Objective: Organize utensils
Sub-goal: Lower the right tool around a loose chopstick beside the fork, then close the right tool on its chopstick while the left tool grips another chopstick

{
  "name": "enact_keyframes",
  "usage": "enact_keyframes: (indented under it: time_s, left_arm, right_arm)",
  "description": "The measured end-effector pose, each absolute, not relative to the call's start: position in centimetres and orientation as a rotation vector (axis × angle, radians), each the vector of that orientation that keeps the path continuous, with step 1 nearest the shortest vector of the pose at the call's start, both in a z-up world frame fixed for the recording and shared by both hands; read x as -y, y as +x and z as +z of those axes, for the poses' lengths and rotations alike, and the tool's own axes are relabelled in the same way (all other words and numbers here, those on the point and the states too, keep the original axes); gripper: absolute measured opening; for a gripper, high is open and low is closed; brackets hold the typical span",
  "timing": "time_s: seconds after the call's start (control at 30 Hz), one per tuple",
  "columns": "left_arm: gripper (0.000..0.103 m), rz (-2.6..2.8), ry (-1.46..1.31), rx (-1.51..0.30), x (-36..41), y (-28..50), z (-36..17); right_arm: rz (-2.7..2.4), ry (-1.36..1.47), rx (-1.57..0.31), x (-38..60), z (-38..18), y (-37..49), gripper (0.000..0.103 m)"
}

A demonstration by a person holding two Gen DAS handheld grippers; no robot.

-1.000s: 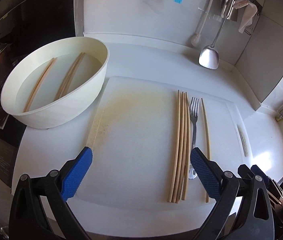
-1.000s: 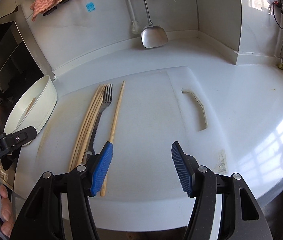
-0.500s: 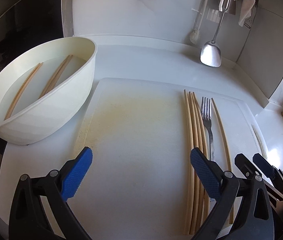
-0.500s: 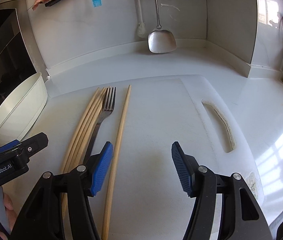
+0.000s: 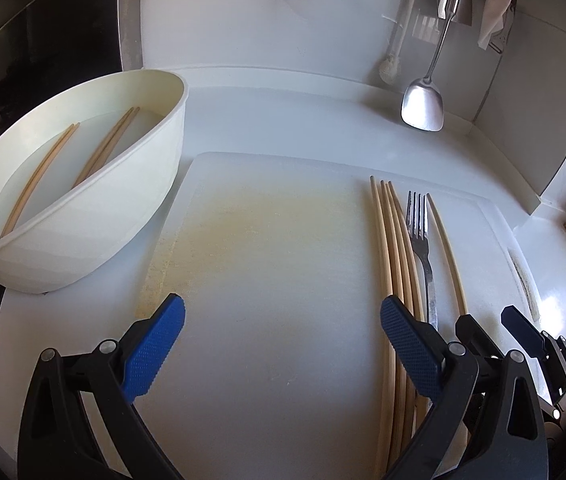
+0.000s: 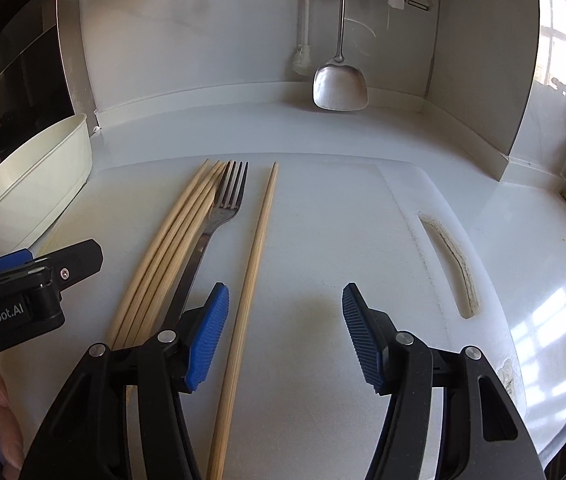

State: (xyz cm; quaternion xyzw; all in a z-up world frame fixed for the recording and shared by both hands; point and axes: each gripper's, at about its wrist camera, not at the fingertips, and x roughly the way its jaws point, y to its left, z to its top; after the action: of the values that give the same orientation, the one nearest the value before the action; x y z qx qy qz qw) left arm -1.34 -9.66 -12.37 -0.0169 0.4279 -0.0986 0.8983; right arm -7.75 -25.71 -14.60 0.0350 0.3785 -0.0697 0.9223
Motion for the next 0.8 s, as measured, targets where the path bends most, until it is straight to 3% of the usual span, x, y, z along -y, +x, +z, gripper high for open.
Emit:
enact_keyframes:
  time_s: [0.1,0.2,0.33,0.8]
  left_arm:
    - [0.096,-0.207,-0.033,-0.883,10.0,-1.2,-12.5]
    - [0.096,-0.211,-0.034,-0.888,10.3,-1.1,-12.7]
    - [0.096,-0.222,-0.034,-0.885,10.7,-1.1,-12.7]
    - [0.097,-0.226,0.032,-0.904,12.3,-0.6,-13.7]
  right_arm:
    - [-0.126,0.064,-0.770,25.4,-14.8,-7.9,0.048]
    - [-0.114,0.048,-0.758,24.9,-15.0,-7.9,0.028]
    - [-0.111,0.039,-0.752,24.8,-15.1,-8.0,0.012]
    - [-0.124,0.085,-0.757,26.4,-14.8,-8.1,0.010]
